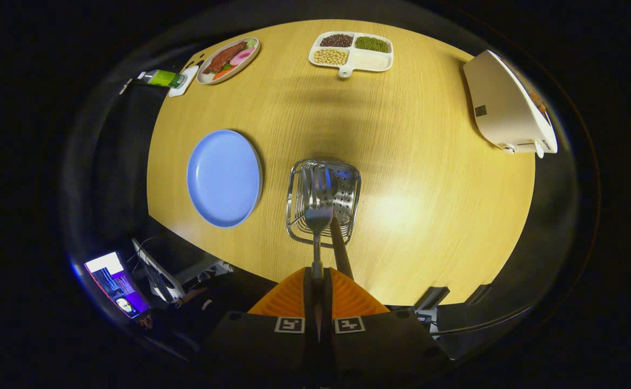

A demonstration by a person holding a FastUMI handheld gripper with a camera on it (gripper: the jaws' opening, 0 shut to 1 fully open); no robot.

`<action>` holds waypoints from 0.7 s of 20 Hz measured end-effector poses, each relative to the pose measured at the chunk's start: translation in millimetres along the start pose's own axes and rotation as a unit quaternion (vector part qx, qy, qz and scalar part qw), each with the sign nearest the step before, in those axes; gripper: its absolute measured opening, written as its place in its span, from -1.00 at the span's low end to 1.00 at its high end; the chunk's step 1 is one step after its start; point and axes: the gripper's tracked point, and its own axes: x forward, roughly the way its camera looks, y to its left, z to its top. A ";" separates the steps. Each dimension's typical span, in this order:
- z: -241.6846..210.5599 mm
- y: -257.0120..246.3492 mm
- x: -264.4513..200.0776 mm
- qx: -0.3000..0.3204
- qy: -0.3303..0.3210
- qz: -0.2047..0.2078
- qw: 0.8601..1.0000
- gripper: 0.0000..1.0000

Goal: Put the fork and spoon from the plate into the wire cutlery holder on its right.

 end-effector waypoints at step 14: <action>-2.0 -7.7 10.2 -0.056 0.160 -0.061 0.984 -0.84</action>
